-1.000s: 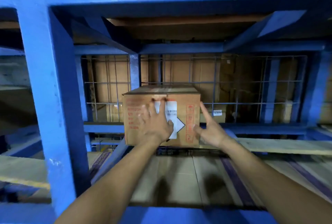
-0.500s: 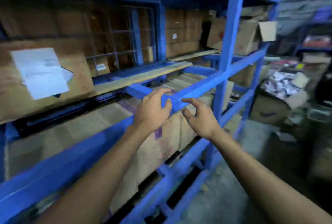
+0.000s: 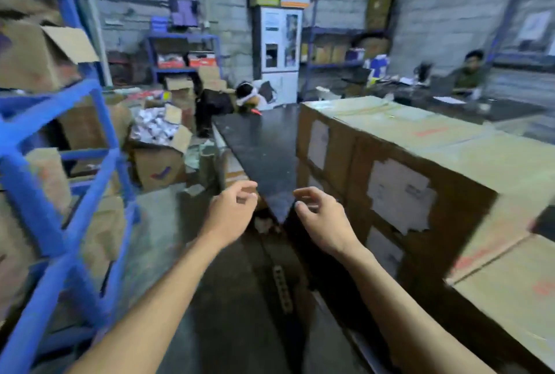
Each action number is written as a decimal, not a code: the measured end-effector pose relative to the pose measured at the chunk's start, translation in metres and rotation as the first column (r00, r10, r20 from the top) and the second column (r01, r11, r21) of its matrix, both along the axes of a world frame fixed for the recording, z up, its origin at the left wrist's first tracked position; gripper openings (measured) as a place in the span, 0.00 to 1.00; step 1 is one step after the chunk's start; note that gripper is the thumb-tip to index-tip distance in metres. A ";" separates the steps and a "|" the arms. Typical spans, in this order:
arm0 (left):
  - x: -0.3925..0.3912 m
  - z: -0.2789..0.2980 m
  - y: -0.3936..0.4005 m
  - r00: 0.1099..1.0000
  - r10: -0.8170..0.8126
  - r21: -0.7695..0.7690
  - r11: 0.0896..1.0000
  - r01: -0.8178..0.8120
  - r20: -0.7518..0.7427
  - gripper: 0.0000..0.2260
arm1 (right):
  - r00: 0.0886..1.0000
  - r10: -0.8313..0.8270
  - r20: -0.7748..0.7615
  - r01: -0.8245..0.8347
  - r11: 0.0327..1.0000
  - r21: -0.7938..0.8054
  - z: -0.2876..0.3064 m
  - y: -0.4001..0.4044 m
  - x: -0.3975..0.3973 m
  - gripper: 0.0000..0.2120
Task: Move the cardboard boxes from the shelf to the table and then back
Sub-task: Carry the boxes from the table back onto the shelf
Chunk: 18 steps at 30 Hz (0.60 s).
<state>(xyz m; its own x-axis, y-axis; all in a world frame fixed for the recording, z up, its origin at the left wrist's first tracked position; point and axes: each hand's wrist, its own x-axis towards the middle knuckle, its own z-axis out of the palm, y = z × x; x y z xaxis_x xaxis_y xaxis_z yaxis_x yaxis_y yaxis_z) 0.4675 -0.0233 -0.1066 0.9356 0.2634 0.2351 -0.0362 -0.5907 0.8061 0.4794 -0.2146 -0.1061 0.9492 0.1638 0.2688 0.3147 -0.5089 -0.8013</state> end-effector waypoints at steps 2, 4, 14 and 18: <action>0.023 0.001 -0.045 0.993 -0.122 -0.037 0.992 0.122 0.001 0.11 | 0.991 -0.121 0.064 0.119 0.992 0.030 0.011 -0.040 -0.006 0.10; 0.043 0.004 -0.083 0.973 -0.231 -0.061 0.971 0.231 0.011 0.12 | 0.948 -0.257 0.187 0.245 0.966 0.086 0.026 -0.072 -0.014 0.09; 0.139 0.042 -0.197 0.904 -0.425 0.087 0.903 0.420 0.044 0.24 | 0.746 -0.632 0.209 0.661 0.663 -0.352 0.029 -0.209 0.005 0.26; 0.165 0.049 -0.214 0.898 -0.436 0.171 0.891 0.420 0.063 0.24 | 0.771 -0.620 0.145 0.634 0.727 -0.264 0.033 -0.244 -0.008 0.25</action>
